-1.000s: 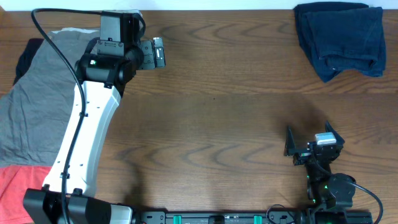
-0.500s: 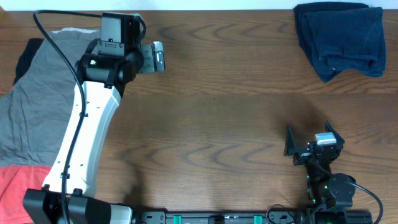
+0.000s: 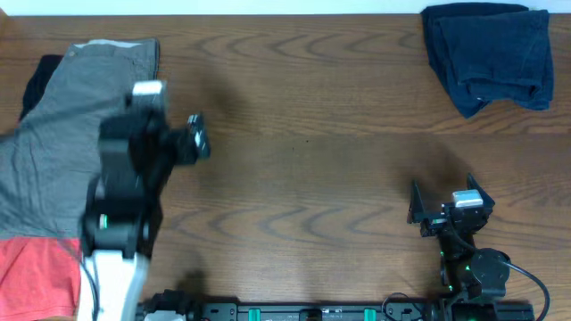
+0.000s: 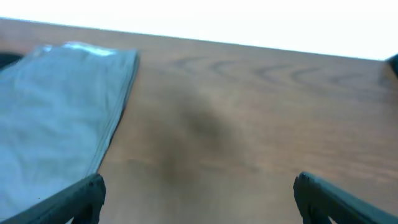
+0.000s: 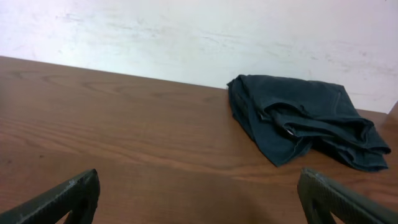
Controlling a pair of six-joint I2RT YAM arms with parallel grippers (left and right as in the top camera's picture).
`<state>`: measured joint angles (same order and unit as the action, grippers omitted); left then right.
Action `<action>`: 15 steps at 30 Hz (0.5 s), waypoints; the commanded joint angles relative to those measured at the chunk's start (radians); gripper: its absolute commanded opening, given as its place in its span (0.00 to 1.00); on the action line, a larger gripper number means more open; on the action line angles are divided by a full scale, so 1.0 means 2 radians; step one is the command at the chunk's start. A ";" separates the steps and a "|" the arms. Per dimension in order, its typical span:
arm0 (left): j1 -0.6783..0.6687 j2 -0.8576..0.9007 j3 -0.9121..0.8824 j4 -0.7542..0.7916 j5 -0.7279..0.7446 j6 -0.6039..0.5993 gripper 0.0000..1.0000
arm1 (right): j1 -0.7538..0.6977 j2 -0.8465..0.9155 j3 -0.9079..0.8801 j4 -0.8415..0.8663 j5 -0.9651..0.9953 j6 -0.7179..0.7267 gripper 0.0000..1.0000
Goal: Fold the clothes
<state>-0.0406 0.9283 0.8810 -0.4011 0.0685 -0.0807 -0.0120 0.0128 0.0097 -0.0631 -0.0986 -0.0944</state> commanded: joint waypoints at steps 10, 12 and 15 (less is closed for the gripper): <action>0.014 -0.296 -0.263 0.094 0.017 0.004 0.98 | 0.006 -0.003 -0.002 -0.001 0.002 0.006 0.99; 0.015 -0.333 -0.291 0.105 0.017 0.004 0.98 | 0.006 -0.003 -0.002 -0.001 0.002 0.006 0.99; 0.015 -0.375 -0.324 0.124 0.017 0.004 0.98 | 0.006 -0.003 -0.002 -0.001 0.002 0.006 0.99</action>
<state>-0.0162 0.2409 0.2768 -0.1753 0.0986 -0.0780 -0.0120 0.0128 0.0097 -0.0631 -0.0967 -0.0944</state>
